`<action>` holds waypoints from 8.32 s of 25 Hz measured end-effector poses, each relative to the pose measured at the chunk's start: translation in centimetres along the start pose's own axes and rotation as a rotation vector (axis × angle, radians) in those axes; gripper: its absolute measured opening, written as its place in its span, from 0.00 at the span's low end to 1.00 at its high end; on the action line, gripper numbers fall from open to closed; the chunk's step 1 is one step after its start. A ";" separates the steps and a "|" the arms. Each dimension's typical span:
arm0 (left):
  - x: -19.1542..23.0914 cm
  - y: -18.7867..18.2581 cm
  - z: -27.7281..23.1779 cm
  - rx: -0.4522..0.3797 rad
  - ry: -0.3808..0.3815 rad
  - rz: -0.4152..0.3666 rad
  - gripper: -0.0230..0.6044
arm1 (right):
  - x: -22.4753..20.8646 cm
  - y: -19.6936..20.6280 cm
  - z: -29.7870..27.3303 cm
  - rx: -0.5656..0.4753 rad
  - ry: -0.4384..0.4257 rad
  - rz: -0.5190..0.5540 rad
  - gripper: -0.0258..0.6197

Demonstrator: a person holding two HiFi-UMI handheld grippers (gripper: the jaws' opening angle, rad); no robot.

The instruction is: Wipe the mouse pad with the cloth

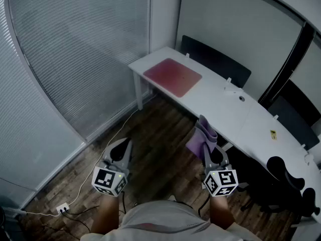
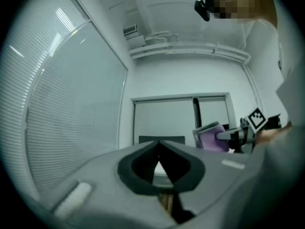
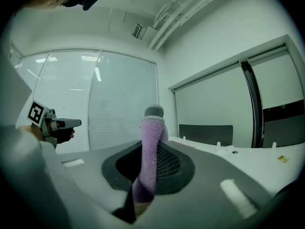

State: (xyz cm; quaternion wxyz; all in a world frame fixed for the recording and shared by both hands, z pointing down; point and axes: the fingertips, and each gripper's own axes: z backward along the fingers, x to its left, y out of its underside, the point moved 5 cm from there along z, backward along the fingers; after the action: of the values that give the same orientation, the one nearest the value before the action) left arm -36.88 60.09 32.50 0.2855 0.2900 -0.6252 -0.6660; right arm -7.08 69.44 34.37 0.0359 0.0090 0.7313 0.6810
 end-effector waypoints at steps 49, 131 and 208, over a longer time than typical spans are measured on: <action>-8.2 3.1 -6.3 0.086 -0.089 0.011 0.04 | -9.6 3.7 -2.5 0.025 -0.219 -0.135 0.12; 38.6 14.0 -85.0 0.195 0.439 0.039 0.04 | -37.3 4.2 -77.6 0.239 0.250 -0.262 0.12; 31.5 18.3 -94.6 0.284 0.733 0.135 0.04 | -48.5 15.8 -78.4 0.490 0.575 -0.609 0.12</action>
State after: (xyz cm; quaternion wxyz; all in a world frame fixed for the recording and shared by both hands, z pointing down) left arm 12.67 -27.47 45.05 0.4900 0.5033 -0.5854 -0.4049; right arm 35.68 -10.48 57.58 0.0267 -0.3860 0.8197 0.4223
